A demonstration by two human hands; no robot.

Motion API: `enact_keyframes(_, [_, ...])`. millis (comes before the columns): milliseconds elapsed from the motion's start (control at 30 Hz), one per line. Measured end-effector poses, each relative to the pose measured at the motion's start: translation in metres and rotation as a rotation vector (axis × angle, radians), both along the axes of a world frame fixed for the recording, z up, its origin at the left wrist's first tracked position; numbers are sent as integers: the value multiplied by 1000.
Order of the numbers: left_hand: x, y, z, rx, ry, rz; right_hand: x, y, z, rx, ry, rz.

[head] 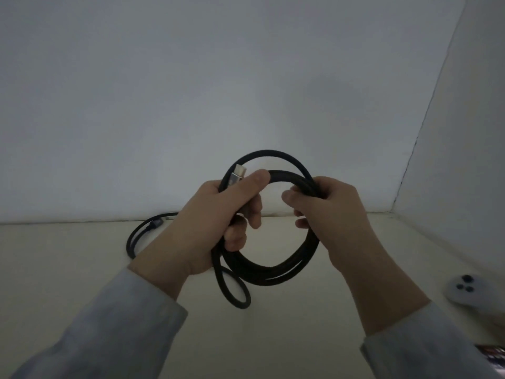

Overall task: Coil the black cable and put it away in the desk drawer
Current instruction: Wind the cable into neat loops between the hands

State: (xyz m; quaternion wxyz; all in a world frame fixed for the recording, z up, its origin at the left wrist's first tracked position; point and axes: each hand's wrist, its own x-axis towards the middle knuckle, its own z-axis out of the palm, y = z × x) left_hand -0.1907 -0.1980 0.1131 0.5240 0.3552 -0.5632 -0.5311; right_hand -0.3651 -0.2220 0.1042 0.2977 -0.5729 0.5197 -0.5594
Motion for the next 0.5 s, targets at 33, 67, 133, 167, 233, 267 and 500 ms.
enact_keyframes(33, [1, 0, 1, -2, -13, -3, 0, 1, 0, 1, 2, 4])
enact_keyframes(67, [2, 1, 1, -3, -29, -13, -1, 1, 1, 10, -23, 26])
enact_keyframes(133, [4, 2, 1, 2, -56, -59, -1, 4, 2, 34, -83, 82])
enact_keyframes(167, [5, 3, 1, 12, -56, -82, -1, 5, 3, 43, -93, 101])
enact_keyframes(233, [7, 4, 1, 43, -38, -106, -1, 7, 3, 47, -81, 114])
enact_keyframes(267, [7, 4, 2, 56, -38, -107, 0, 7, 3, 42, -71, 114])
enact_keyframes(500, [4, 8, 6, 34, -261, -68, 3, 7, 0, -255, 172, 54])
